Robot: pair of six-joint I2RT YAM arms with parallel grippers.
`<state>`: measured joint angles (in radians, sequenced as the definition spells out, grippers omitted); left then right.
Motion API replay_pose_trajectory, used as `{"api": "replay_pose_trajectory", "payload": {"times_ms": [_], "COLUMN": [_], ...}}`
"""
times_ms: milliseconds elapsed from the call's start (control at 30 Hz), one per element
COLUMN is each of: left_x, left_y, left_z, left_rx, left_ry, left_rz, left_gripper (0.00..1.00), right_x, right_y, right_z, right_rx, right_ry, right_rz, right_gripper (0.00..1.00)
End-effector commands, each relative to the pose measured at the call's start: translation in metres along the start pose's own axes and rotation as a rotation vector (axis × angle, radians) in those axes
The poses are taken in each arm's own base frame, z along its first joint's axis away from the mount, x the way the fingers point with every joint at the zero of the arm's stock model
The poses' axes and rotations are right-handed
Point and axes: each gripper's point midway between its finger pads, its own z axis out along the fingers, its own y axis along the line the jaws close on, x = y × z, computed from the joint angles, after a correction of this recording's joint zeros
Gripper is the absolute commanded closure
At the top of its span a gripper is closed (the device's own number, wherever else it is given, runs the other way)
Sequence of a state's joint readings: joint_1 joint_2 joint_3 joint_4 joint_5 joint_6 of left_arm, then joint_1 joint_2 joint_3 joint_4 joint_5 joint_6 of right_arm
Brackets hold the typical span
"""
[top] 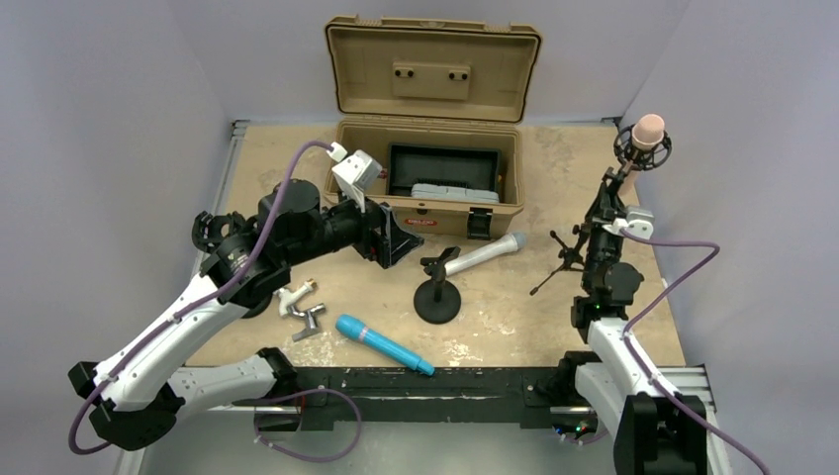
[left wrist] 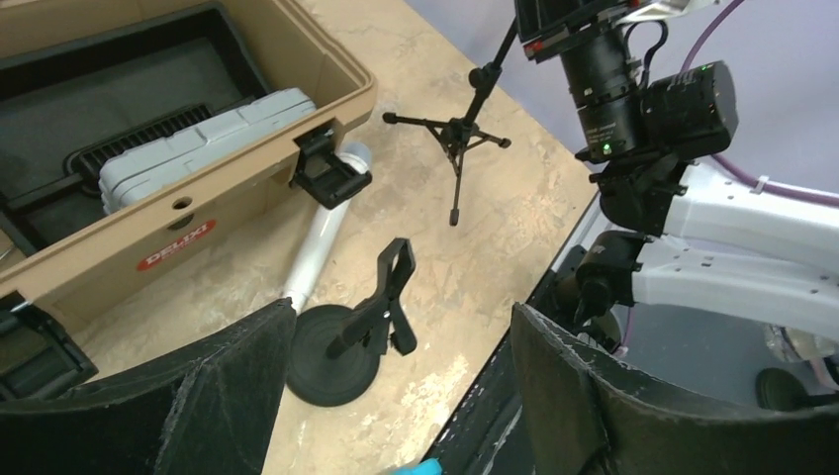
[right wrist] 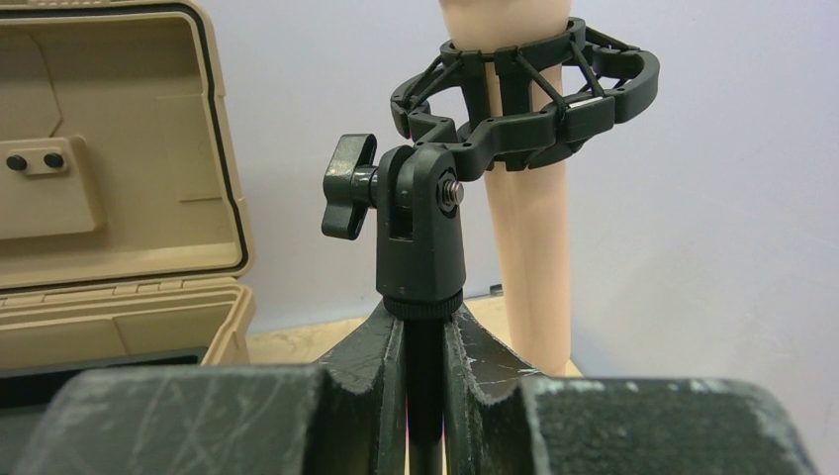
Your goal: Remove the microphone from the stand
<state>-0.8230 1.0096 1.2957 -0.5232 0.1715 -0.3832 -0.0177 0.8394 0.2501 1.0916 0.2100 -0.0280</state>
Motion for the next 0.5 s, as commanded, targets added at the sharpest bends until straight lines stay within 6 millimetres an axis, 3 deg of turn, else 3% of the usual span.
{"api": "replay_pose_trajectory", "payload": {"times_ms": [0,200,467], "left_x": [-0.017,-0.014,-0.014], "left_y": [0.008,0.021,0.02], "left_z": [-0.009,-0.013,-0.014], "left_rx": [-0.013,-0.074,-0.068], "left_ry": [-0.128,-0.144,-0.143], "left_rz": [0.049,0.064,0.06], "left_gripper": [0.22,0.22,0.21], "right_x": [-0.042,-0.034,-0.019], "right_y": [0.005,0.011,0.007], "right_z": [0.007,0.003,0.001], "right_rx": [-0.024,-0.058,-0.029], "right_ry": [-0.19,-0.171,-0.11], "right_rz": [-0.002,0.019,0.03], "right_gripper": [1.0,0.92,0.77]}}
